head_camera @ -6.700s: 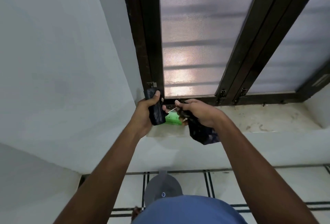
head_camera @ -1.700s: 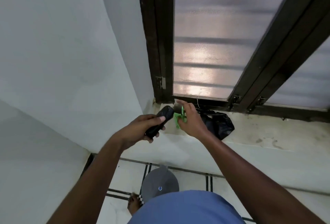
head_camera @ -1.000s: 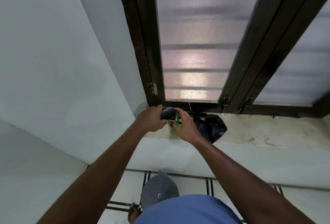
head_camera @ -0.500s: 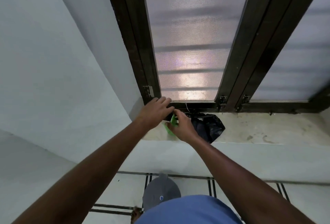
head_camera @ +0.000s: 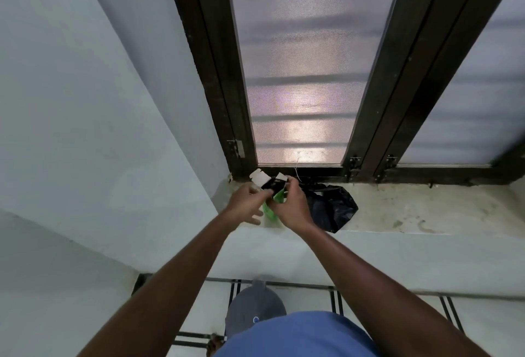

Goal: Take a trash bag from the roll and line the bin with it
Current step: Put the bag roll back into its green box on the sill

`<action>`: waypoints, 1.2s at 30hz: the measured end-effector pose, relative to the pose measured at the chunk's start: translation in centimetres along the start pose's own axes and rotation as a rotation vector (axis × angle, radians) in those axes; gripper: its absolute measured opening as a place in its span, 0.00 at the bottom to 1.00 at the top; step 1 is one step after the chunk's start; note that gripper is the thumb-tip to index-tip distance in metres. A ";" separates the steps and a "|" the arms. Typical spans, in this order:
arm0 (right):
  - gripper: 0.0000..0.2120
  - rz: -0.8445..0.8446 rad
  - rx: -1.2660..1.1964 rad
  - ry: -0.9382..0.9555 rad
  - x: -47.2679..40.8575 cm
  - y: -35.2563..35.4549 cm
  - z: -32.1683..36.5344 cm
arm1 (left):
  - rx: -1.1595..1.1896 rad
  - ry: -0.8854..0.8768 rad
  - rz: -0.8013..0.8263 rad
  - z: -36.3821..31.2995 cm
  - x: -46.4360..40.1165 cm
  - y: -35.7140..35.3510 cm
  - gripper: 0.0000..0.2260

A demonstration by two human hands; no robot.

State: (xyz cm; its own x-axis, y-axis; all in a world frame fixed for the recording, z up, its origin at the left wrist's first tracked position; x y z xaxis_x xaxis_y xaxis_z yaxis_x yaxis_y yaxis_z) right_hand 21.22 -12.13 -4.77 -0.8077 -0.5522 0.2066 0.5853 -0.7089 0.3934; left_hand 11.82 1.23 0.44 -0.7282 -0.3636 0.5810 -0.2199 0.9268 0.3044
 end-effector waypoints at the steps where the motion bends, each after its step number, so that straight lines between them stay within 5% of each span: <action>1: 0.34 -0.004 0.010 0.016 0.1 -0.1 0.1 | 0.025 -0.018 -0.048 -0.2 0.0 -0.1 0.24; 3: 0.28 0.002 0.036 0.032 0.5 -0.4 0.2 | -0.016 -0.069 -0.145 -0.9 -0.2 0.0 0.27; 7: 0.24 -0.010 0.070 0.036 0.9 -0.5 0.3 | -0.332 -0.294 -0.317 -2.2 -0.9 1.2 0.17; 14: 0.15 0.017 0.131 0.034 1.2 -0.5 0.4 | -0.817 -0.504 -0.099 -3.7 0.0 -1.5 0.08; 21: 0.16 -0.022 0.088 0.060 1.1 0.6 0.5 | -0.914 -0.494 -0.343 -4.1 -0.2 -1.4 0.17; 31: 0.17 -0.030 0.127 0.072 1.0 0.4 0.2 | -1.146 -0.492 -0.138 -4.9 -0.2 -2.4 0.15; 36: 0.20 -0.019 0.144 0.070 0.7 0.3 -0.1 | -1.001 -0.512 -0.077 -4.5 -0.2 -2.6 0.12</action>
State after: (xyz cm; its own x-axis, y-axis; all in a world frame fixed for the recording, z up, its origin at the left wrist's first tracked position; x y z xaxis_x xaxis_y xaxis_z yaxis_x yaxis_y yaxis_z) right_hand 20.89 -12.77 -4.63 -0.8088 -0.5720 0.1371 0.5497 -0.6523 0.5219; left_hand 15.43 -1.58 2.92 -0.9664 -0.1215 0.2264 0.1763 0.3278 0.9282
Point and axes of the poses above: each hand's wrist, its own x-axis away from the middle knuckle, its own y-axis out of the back of the hand, z = x × y, the point moved 6 cm from there along -x, towards the middle knuckle, and after that the axes turned 8 degrees about z, right-handed, at the moved point
